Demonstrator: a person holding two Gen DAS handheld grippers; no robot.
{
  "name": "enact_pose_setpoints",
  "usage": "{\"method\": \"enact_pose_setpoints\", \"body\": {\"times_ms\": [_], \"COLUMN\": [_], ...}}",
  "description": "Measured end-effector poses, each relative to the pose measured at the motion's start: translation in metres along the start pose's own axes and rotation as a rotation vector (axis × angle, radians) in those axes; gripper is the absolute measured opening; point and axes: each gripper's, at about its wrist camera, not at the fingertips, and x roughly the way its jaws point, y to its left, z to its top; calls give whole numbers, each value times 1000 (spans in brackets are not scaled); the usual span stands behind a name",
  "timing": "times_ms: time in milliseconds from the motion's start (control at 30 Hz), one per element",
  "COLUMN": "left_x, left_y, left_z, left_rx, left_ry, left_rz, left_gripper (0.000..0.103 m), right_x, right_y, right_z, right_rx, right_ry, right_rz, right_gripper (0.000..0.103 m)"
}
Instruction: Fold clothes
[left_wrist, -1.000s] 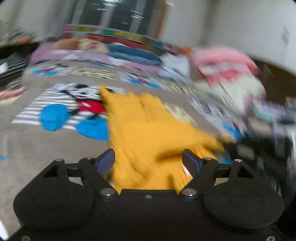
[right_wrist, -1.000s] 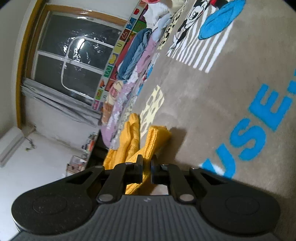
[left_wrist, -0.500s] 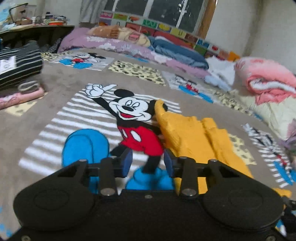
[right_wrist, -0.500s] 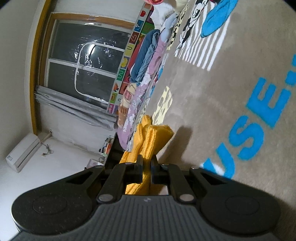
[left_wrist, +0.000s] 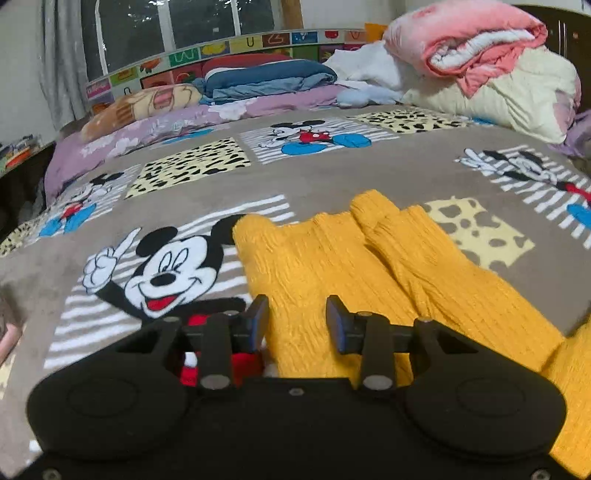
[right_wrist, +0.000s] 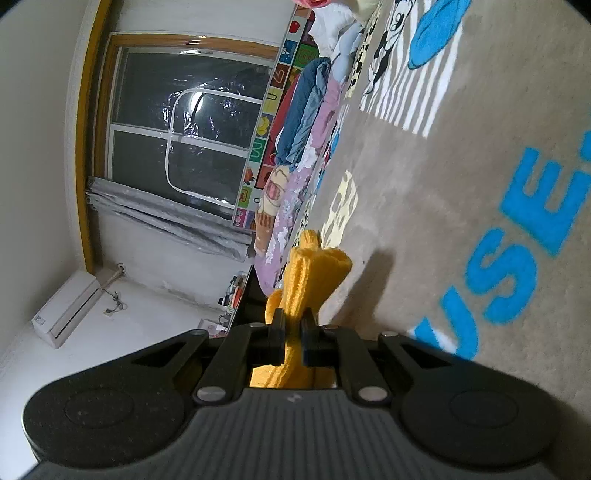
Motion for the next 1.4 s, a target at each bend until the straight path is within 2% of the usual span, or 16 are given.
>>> {"method": "enact_pose_setpoints", "body": {"times_ms": [267,333,367,433,500,633,667,733,1033,1067,1400], "left_x": [25,43,54,56,49,44,49,60,55,41,-41], "left_y": [18,21,16,3,10,34,36,40,28,30,4], "left_z": [24,27,26,30,41,54,55,57,59,55,-12], "left_rx": [-45,-78,-51,54,18,-80,-85,-91,-47,-58,-140], "left_ry": [-2,51,99,104,86,22,28,42,33,10,-20], "left_rz": [-95,-132,-174,-157,-194,-166,-137,-77,-59,-58,-116], "left_gripper": [33,32,32,32,32,32,32,32,32,32,32], "right_x": [0,0,0,1,1,1,2,2,2,2,1], "right_y": [-1,-1,-1,-1,-1,-2,-2,-3,-3,-3,-3], "right_z": [1,1,1,1,1,1,1,1,0,0,-2], "right_rx": [3,3,3,3,3,4,4,1,-3,-3,-6], "right_ry": [12,13,14,15,16,19,20,21,26,27,26], "right_rz": [21,24,25,28,30,36,37,37,36,36,43], "right_gripper": [10,10,10,10,10,10,10,10,10,10,10]}}
